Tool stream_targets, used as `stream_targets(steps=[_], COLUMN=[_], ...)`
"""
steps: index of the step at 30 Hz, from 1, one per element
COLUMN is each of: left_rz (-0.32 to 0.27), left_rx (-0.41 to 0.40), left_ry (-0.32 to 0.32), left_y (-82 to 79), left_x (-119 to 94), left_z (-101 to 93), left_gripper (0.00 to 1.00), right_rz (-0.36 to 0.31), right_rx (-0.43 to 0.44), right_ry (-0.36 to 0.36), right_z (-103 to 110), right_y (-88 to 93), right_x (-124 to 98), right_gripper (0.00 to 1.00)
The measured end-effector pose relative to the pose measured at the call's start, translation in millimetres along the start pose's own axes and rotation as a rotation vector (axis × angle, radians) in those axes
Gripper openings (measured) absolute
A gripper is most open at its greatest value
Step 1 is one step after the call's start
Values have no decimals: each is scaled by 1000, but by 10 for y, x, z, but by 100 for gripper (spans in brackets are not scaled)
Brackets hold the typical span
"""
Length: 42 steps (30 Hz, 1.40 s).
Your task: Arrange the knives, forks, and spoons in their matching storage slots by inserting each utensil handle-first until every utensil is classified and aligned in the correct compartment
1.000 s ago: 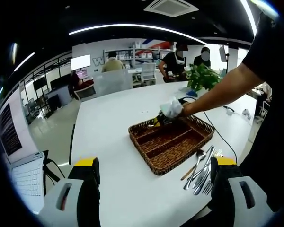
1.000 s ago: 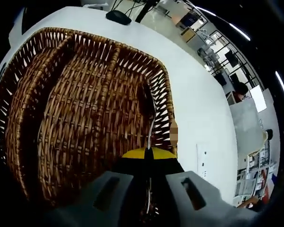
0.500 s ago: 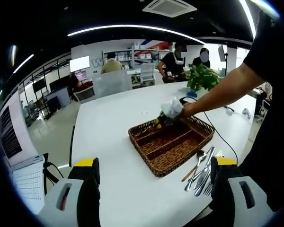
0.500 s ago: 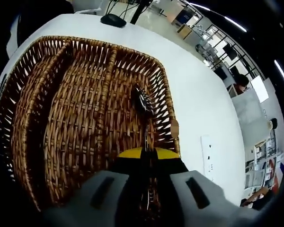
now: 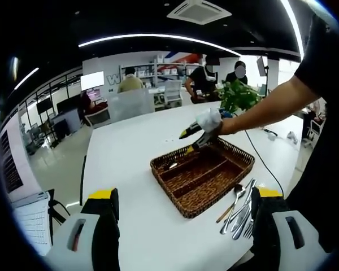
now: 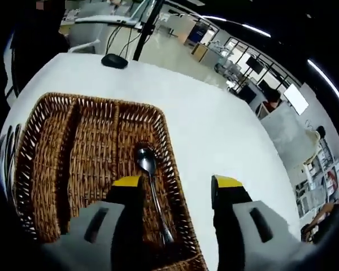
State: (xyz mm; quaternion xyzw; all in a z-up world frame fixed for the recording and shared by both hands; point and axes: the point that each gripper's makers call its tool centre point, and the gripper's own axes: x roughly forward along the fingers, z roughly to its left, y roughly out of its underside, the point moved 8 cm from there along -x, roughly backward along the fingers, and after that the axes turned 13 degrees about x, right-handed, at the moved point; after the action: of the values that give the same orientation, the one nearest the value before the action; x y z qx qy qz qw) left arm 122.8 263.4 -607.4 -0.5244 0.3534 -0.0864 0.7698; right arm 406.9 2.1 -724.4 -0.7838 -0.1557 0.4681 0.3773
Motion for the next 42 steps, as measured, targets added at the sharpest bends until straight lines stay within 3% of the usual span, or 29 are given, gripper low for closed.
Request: stream_targets(steps=[2, 6, 10, 13, 15, 19, 29, 42], left_rz=[-11, -42, -69, -77, -89, -108, -135, -121], left_rx=[3, 6, 7, 20, 12, 31, 78, 118], left_ry=[3, 7, 13, 31, 48, 79, 156, 199], left_y=[-8, -18, -13, 19, 22, 21, -3, -40], left_x=[13, 49, 84, 142, 170, 234, 330, 355], left_z=[3, 23, 25, 17, 13, 8, -51, -214], left_gripper=[99, 99, 99, 99, 99, 99, 99, 99], right_rz=[-25, -80, -98, -79, -81, -89, -126, -167], right_rx=[15, 90, 114, 145, 147, 226, 345, 463], right_ry=[26, 62, 72, 89, 98, 138, 258, 328], right_z=[-50, -140, -147, -39, 35, 182, 533, 942], right_y=[-75, -178, -245, -214, -194, -123, 96, 336], right_x=[-125, -342, -550, -729, -845, -1126, -1722, -2371], right_gripper=[59, 60, 74, 85, 86, 97, 100, 100])
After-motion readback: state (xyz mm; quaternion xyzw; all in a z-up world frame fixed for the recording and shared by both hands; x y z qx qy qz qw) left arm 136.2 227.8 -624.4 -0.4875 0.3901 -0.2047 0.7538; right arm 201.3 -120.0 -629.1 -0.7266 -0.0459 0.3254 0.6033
